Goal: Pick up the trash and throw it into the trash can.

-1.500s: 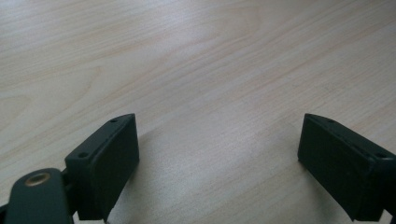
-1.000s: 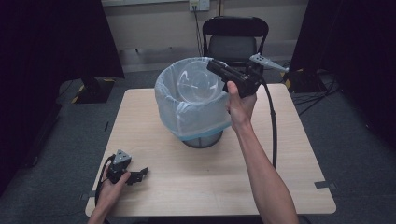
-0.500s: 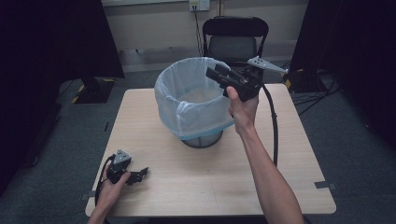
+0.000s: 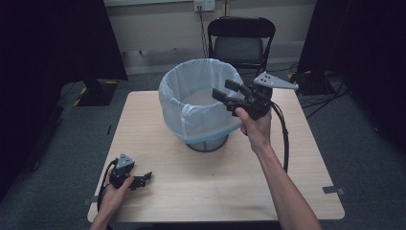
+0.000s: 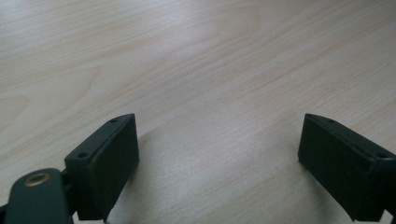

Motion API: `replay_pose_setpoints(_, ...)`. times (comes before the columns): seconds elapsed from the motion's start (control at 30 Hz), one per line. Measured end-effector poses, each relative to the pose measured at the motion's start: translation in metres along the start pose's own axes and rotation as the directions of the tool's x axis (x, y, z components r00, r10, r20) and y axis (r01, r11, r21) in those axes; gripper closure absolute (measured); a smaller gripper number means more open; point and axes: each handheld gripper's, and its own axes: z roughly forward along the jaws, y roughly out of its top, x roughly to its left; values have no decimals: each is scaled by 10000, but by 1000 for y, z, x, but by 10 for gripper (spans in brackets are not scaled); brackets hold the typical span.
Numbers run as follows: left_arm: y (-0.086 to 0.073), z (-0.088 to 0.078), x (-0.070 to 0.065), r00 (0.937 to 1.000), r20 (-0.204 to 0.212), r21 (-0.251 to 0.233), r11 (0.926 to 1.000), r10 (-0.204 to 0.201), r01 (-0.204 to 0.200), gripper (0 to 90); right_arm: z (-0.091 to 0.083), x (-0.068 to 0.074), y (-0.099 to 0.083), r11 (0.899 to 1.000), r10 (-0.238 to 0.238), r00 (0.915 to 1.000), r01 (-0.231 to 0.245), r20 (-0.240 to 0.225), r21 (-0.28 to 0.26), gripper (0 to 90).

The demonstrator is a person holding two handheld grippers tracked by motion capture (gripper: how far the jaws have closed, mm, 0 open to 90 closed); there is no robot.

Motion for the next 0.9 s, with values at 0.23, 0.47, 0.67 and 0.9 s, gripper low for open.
replay_pose_setpoints(0.23,0,0,0,10000,0,-3,10000,-8,8,120,-18,6,-10,9970,-330,9991,311,256,704,284)
replay_pose_setpoints(0.47,0,0,0,10000,10,-9,10000,-30,30,119,-44,8,-24,9917,-714,9954,640,637,1118,265)
replay_pose_setpoints(0.67,0,0,0,10000,-1,-3,10000,-3,3,120,-63,4,-48,9839,-753,9911,559,1102,1695,254)
replay_pose_setpoints(0.9,0,0,0,10000,0,-2,10000,-3,3,119,-82,-10,-80,9709,-536,9793,53,1954,2395,234)
